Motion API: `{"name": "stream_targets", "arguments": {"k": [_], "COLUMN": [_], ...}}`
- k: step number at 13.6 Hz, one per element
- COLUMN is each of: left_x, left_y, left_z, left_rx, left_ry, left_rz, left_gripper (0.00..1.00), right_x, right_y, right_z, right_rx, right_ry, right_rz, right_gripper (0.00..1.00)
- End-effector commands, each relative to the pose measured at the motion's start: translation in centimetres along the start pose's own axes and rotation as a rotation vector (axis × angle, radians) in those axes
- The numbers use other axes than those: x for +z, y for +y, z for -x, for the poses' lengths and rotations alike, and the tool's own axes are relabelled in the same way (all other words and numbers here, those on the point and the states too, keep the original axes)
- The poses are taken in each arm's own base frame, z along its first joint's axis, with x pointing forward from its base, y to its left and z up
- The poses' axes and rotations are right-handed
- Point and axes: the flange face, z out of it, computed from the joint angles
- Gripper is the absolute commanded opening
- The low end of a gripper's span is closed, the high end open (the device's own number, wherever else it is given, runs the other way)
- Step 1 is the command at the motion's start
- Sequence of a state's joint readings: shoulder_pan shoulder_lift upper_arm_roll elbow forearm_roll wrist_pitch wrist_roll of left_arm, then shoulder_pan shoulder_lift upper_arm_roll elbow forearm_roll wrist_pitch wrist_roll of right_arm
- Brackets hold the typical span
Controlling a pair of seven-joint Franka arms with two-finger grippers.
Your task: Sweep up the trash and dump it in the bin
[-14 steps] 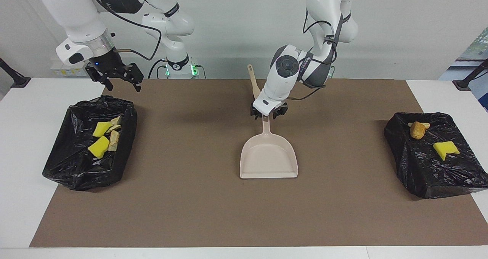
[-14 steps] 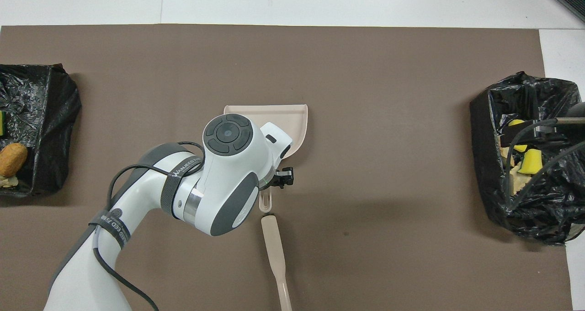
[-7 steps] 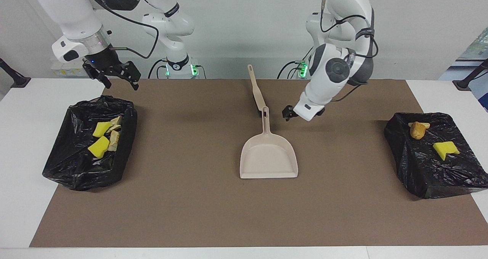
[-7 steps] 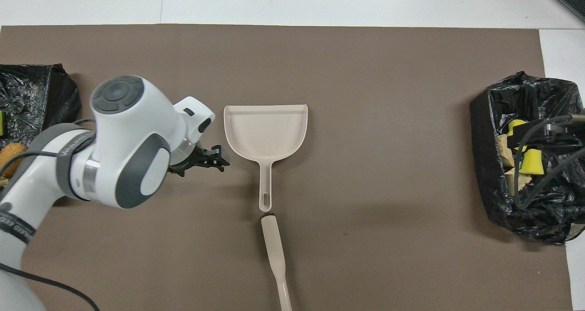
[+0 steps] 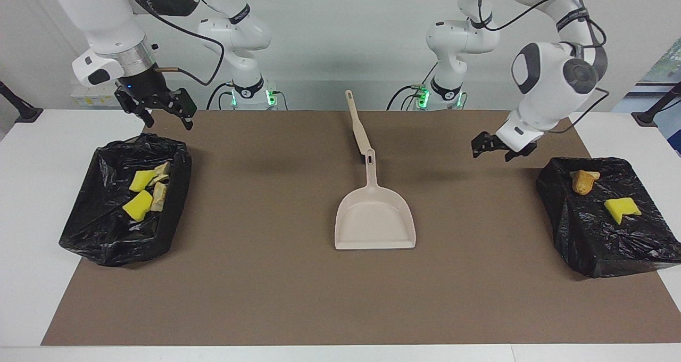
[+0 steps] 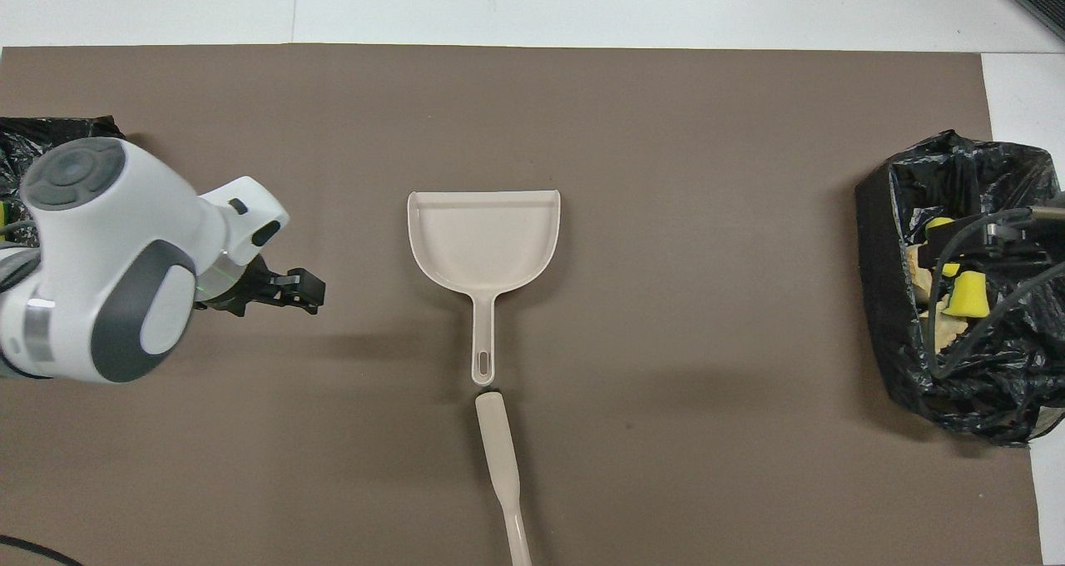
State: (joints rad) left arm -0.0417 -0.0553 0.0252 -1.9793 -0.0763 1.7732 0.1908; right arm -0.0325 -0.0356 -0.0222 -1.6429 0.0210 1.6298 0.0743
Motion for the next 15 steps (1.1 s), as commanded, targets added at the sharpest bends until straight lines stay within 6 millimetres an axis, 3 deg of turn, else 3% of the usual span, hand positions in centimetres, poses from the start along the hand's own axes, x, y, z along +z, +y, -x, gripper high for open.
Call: {"name": "stream_targets", "arguments": {"k": [1,5,7,9,12,15], "left_x": [-5.1,-13.2,-15.6,-16.8,-18.3,-17.5], "left_y": [-1.6,-1.1,-1.4,-1.5,-0.8,-0.5], "left_z": [2.3,2.3,1.5,-0.1,0.0,0.5], "left_rx": [0.053,0.068,0.062,0.061,0.061,0.060], "left_ry": [0.012,0.094,0.097,0.073,0.097,0.079], "left_rz": [-0.039,-0.103,-0.110,-0.112,-0.119,-0.110], "left_gripper": [1.00,1.00,1.00,1.00,1.00,1.00], "right_x": [-0.1,0.0,0.0,0.0,0.0,0.1], "right_y": [-0.1,-0.1,-0.1,-0.1,0.7,0.3], "right_z": [-0.2,0.0,0.0,0.1,0.2,0.2], "right_rx": [-0.008,-0.008,-0.009,-0.011,0.005,-0.009], "right_ry": [0.008,-0.003,-0.004,-0.006,-0.016,-0.016], "right_rz": [-0.004,-0.005,-0.005,-0.004,-0.004,-0.002], "right_gripper": [1.00,1.00,1.00,1.00,1.00,1.00]}}
